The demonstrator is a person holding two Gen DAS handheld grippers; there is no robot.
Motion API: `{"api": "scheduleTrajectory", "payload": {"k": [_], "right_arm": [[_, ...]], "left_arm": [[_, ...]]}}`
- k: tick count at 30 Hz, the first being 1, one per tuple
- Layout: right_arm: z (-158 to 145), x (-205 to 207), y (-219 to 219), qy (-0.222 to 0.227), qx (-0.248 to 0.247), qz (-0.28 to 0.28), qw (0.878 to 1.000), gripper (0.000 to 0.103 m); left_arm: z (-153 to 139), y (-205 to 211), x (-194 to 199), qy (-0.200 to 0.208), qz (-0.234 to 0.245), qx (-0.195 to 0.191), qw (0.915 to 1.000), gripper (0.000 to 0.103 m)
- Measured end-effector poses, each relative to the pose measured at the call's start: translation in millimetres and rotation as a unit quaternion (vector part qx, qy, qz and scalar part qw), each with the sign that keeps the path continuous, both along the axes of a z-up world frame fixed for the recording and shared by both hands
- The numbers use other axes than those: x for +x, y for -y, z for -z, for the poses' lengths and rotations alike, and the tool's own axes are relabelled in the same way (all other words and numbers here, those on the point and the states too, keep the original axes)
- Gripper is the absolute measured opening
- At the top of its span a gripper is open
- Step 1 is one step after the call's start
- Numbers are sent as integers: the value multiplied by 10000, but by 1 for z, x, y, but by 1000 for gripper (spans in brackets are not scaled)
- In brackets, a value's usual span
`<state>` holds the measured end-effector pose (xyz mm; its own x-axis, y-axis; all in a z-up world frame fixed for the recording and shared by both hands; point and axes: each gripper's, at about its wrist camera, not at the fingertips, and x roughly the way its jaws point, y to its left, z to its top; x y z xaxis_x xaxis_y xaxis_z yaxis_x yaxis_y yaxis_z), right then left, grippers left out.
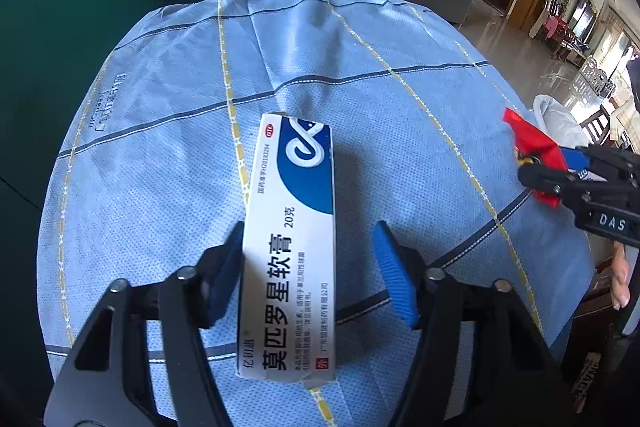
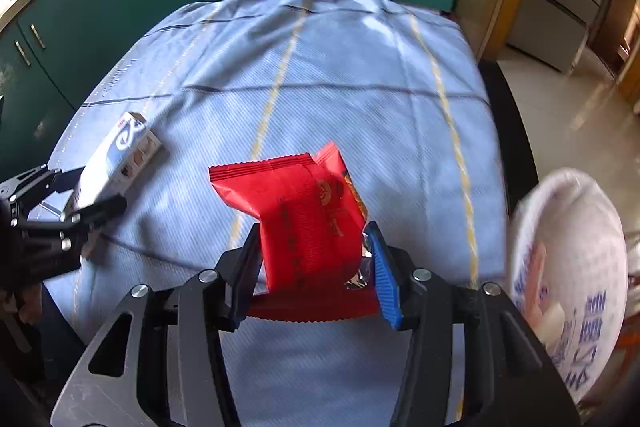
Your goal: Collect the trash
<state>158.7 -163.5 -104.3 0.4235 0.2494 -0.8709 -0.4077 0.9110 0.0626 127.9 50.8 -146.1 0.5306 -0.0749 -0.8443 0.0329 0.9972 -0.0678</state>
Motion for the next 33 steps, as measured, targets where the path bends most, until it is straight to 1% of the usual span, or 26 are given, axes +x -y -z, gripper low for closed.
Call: {"api": "scheduleTrajectory", "payload": {"k": [4, 5, 7, 8, 13, 19, 20, 21, 22, 23, 24, 28, 33], "right_arm": [[3, -6, 7, -57, 110, 106, 9999, 54], [3, -7, 7, -59, 125, 126, 9998, 60], [2, -7, 7, -26, 176, 189, 9997, 69], [1, -6, 5, -22, 186, 193, 9996, 72], [-3, -8, 2, 44, 187, 138, 9997, 74], [-2, -9, 5, 23, 184, 176, 9997, 75], [-1, -9, 6, 18, 180, 192, 9997, 75], [-1, -9, 7, 13, 174, 209, 9996, 75], [-1, -8, 8, 5, 168, 231, 9996, 76], [-1, -8, 9, 3, 165, 249, 9996, 77], [-1, -8, 11, 13, 160, 274, 9995, 80], [-1, -8, 13, 18, 162, 315, 9994, 81], [0, -9, 14, 20, 104, 333, 9994, 81]], "left_arm": [[2, 8, -1, -29, 84, 70, 9999, 45], [1, 10, -1, -40, 132, 40, 9999, 41], [1, 15, -3, -61, 232, -2, 9997, 41], [0, 17, -6, -59, 270, 8, 9996, 41], [-2, 30, -13, -62, 489, 22, 9988, 41], [-5, 34, -16, -53, 508, 23, 9987, 42], [-6, 33, -16, -52, 497, 23, 9987, 44], [-6, 32, -16, -55, 478, 18, 9988, 52], [-7, 31, -17, -46, 442, 9, 9990, 55], [-7, 30, -16, -45, 411, 6, 9991, 62], [-7, 30, -16, -51, 385, -1, 9992, 65], [-5, 30, -15, -101, 379, -16, 9992, 65], [-1, 39, -14, -130, 469, 132, 9987, 65]]}}
